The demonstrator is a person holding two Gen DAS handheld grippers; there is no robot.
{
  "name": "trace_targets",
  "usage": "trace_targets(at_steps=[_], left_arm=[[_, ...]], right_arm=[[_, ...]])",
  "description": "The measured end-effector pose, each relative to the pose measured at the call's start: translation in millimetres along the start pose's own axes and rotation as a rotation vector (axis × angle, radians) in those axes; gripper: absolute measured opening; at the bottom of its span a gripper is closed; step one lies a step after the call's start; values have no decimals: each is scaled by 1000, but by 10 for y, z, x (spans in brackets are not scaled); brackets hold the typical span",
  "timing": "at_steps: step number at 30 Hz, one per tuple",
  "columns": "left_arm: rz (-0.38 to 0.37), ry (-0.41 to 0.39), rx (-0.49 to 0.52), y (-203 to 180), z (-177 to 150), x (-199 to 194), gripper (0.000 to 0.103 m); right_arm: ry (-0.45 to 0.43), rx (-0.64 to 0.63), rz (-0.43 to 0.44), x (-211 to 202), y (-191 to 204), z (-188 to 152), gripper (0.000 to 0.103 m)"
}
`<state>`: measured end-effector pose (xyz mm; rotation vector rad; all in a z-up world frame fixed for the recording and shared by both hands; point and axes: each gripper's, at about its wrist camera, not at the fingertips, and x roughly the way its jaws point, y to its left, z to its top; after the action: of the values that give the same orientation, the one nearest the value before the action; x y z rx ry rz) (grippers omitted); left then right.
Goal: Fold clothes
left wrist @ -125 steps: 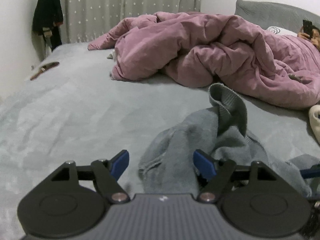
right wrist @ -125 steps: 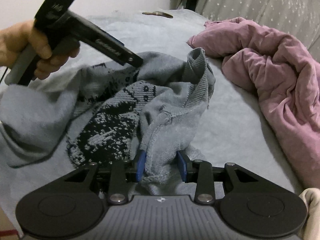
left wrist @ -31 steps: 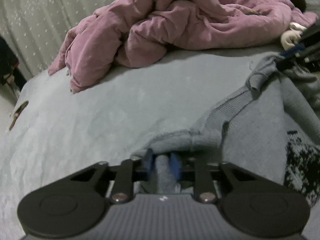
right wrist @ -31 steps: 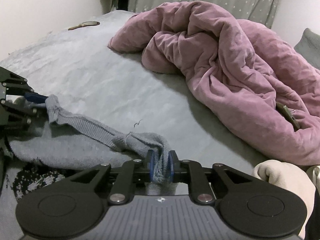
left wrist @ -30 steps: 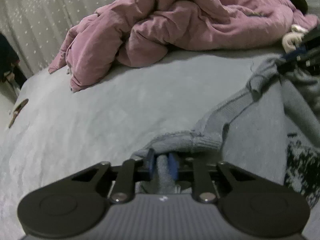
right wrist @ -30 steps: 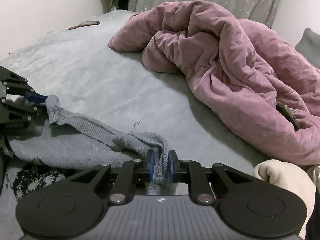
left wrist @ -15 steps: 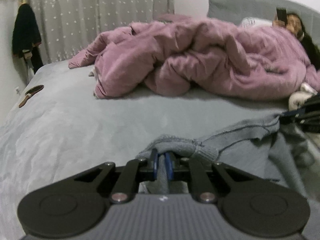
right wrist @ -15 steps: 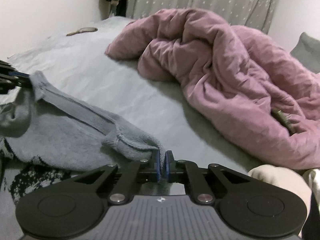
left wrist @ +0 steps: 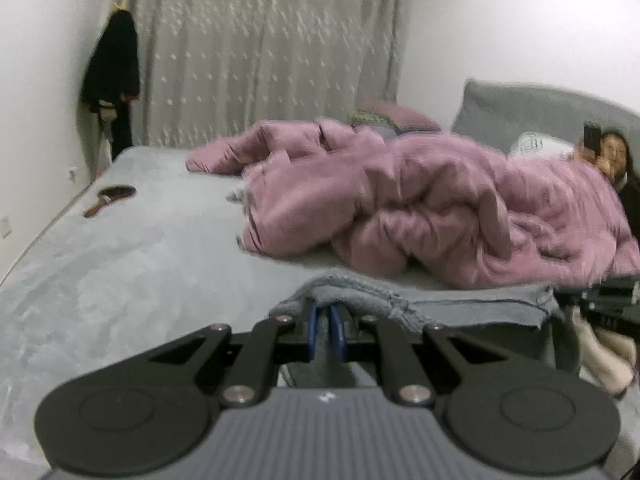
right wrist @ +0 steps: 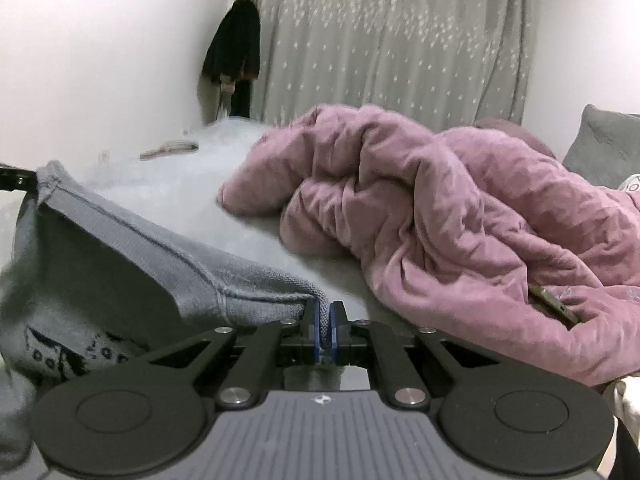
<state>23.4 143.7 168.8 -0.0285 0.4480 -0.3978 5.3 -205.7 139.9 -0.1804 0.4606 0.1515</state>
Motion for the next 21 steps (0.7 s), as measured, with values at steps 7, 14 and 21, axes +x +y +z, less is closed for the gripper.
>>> trace_targets(at_steps=[7, 14, 21], left_arm=[[66, -49, -7, 13, 79, -152, 8], [137, -107, -1, -4, 142, -305, 8], [165, -68, -2, 71, 86, -221, 8]], right_arm=[[-110, -34, -52, -108, 118, 70, 7], [-226, -59, -91, -215, 254, 164, 7], [-185, -85, -52, -85, 346, 197, 7]])
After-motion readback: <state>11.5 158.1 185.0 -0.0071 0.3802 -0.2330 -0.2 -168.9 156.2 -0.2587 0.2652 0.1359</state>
